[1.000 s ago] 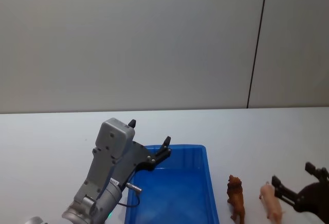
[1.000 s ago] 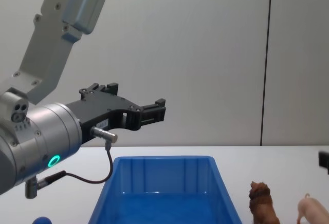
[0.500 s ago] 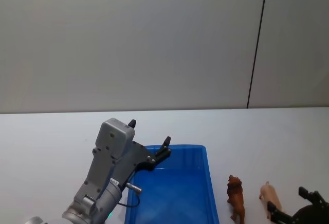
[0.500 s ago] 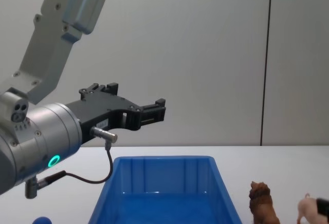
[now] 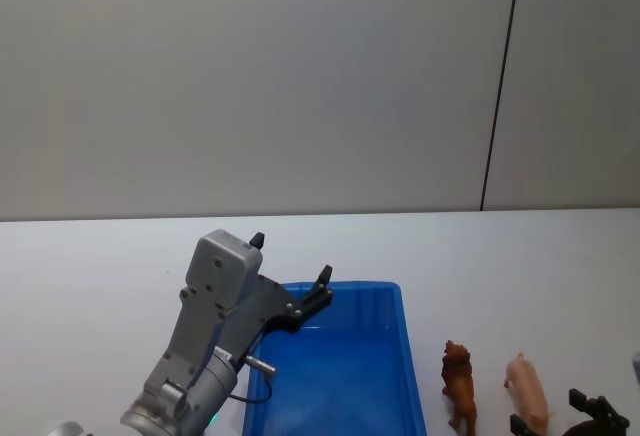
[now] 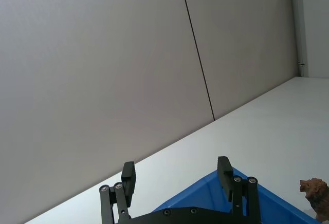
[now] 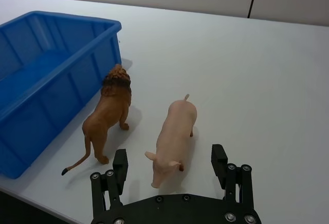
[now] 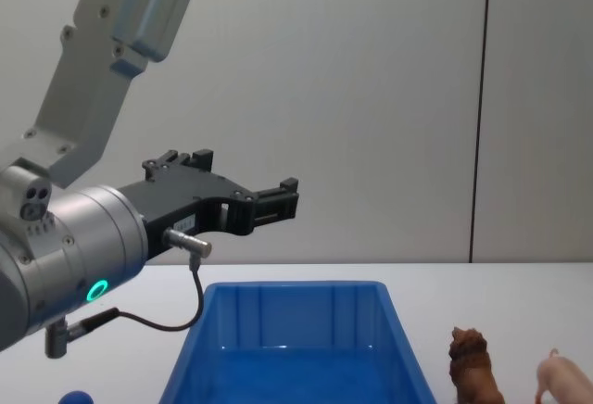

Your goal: Pick up the two dolls from the table and place them into the box.

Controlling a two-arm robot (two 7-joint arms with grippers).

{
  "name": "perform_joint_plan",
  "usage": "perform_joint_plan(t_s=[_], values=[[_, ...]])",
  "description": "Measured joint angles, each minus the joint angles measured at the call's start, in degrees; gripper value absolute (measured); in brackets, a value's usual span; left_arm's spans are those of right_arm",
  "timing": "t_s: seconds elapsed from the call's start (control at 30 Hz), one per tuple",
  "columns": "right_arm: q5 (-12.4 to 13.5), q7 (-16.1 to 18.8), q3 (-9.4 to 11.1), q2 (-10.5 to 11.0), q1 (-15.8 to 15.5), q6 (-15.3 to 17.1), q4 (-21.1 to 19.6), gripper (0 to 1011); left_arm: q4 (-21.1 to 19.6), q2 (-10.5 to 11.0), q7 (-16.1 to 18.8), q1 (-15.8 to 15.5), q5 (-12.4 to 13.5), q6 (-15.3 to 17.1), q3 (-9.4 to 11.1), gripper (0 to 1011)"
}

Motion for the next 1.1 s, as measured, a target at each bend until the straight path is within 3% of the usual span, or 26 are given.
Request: perform_joint_plan(t_s=[0.33,0.67,0.73,1.0,1.1], values=[[-0.77,0.05,-0.73,-1.39,1.58,0.83,2.25,961,0.00,0.01,0.00,0.00,0.00,0.00,0.00,1002],[-2.21,0.12,-1.56,-2.81,3.21,1.63,4.22,705,0.00,0.00,0.00,0.00,0.00,0.00,0.00,1002],[-2.39,0.12,-1.67,-2.97,3.39,1.65,4.41,603,0.00,0.00,0.00,0.00,0.00,0.00,0.00,1002],[-3.41,-0.54,-1.95,-3.54,3.93,1.18,4.86,382,0.00,0.00,0.00,0.00,0.00,0.00,0.00,1002],[-3.97,-1.07,-1.99,-3.61,3.96,0.60,4.84,368,0.00,0.00,0.00,0.00,0.00,0.00,0.00,1002]])
